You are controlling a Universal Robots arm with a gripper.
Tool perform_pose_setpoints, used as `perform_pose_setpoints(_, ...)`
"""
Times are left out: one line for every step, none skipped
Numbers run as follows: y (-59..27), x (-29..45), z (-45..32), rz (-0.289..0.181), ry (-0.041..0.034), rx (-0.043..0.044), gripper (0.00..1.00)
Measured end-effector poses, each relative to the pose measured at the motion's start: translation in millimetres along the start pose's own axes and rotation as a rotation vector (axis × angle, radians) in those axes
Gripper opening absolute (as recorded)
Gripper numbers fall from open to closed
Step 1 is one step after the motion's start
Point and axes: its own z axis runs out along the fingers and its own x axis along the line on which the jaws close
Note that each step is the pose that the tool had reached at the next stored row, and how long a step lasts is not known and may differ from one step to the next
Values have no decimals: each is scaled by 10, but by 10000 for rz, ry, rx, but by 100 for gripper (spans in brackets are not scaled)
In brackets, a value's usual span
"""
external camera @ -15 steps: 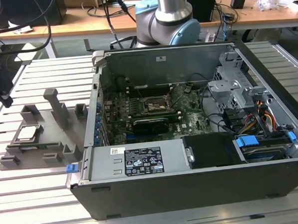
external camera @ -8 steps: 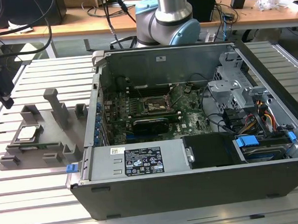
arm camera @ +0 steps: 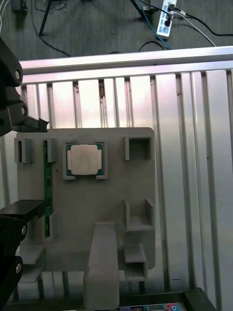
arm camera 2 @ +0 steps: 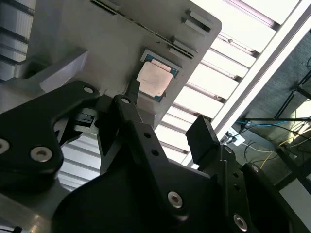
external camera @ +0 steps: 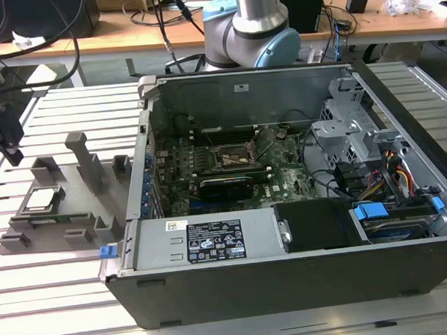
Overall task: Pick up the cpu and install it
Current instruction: 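Pick up the cpu and move it towards the insertion slot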
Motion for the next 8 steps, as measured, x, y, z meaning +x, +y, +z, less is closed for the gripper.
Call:
perform_pose_setpoints(0, 0, 6, 0, 0, 0, 66)
perform_pose_setpoints(0, 0, 11, 0, 0, 0, 66)
perform_pose_setpoints(0, 0, 16, 0, 0, 0, 66)
perform_pose_setpoints(0, 0, 20, 0, 1, 1, 66)
perform_pose_setpoints(0, 0, 25, -1, 1, 0, 66)
perform_pose_setpoints(0, 0, 32, 0, 1, 0, 66)
perform_pose_setpoints(0, 0, 42, 0, 0, 0, 66)
perform_pose_setpoints(-1, 0, 54, 0, 0, 0, 66)
